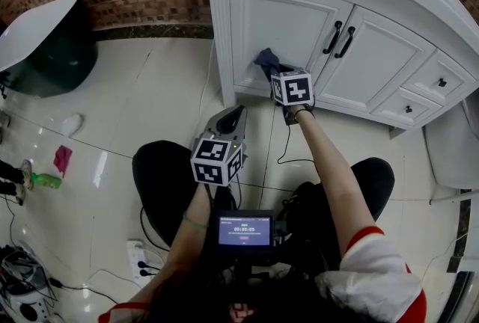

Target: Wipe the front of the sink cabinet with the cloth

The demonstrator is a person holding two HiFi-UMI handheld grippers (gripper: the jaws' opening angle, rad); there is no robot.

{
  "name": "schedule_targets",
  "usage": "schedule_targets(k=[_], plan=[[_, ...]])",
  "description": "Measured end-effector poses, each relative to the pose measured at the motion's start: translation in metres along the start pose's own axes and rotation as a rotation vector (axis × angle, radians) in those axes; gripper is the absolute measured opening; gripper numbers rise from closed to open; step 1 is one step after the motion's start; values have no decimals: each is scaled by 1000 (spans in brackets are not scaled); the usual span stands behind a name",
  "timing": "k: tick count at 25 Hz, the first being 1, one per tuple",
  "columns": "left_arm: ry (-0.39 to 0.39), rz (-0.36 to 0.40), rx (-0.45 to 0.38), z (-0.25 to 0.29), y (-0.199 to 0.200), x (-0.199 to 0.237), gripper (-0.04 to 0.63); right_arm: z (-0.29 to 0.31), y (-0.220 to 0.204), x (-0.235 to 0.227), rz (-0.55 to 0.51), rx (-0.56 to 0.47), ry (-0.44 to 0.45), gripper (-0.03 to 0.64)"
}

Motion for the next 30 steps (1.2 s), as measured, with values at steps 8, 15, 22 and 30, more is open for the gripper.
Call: schedule_targets(k=[8, 15, 22, 30], plan=[[-27, 44, 32, 10, -1, -19, 20, -44, -37, -71, 92, 9, -116, 64], [-31, 69, 49, 18, 1, -35, 20, -73, -58, -113, 154, 7, -175, 64], [-30, 68, 56, 21, -2, -39, 20, -78, -68, -108, 161, 9, -156, 64], [-27, 33, 45, 19, -8, -31, 20, -28, -64, -31, 67, 36, 0, 64]])
Point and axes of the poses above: the fingertips, and each gripper's own axes: z forward along the fingers, x to its left, y out of its top, the point moved 8 cm from there along -z, backward along the fingers, and after that the axes turned 3 degrees about -z, right-handed, at the moved point
